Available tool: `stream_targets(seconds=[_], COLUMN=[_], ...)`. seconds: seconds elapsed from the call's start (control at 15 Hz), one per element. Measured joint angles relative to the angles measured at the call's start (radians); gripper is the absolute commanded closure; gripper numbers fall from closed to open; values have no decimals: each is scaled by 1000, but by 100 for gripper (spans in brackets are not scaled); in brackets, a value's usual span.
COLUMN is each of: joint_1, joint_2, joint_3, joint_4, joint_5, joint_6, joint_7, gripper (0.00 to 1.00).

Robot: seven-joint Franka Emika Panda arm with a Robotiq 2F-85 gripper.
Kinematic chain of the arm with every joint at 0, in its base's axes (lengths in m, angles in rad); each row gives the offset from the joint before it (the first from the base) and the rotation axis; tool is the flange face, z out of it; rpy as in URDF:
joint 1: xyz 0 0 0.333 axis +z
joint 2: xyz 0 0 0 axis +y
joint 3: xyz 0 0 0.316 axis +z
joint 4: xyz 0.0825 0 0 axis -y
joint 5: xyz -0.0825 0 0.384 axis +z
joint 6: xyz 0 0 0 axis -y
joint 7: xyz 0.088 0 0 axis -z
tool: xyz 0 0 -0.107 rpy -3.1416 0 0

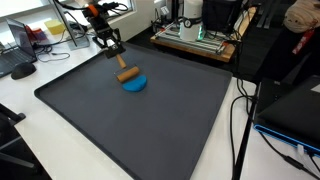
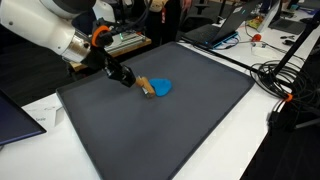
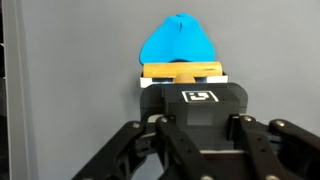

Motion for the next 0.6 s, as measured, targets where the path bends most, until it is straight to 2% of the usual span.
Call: stream_targets(seconds=[0.4, 0.47, 0.6], joint_1=[0, 0, 1], joint_2=[1, 1, 2], joint_3=[-4, -4, -6], joint_4=[0, 0, 0], joint_5=[11, 11, 11], joint_6=[0, 0, 0], joint_7=[-16, -16, -16], gripper=[53, 78, 78])
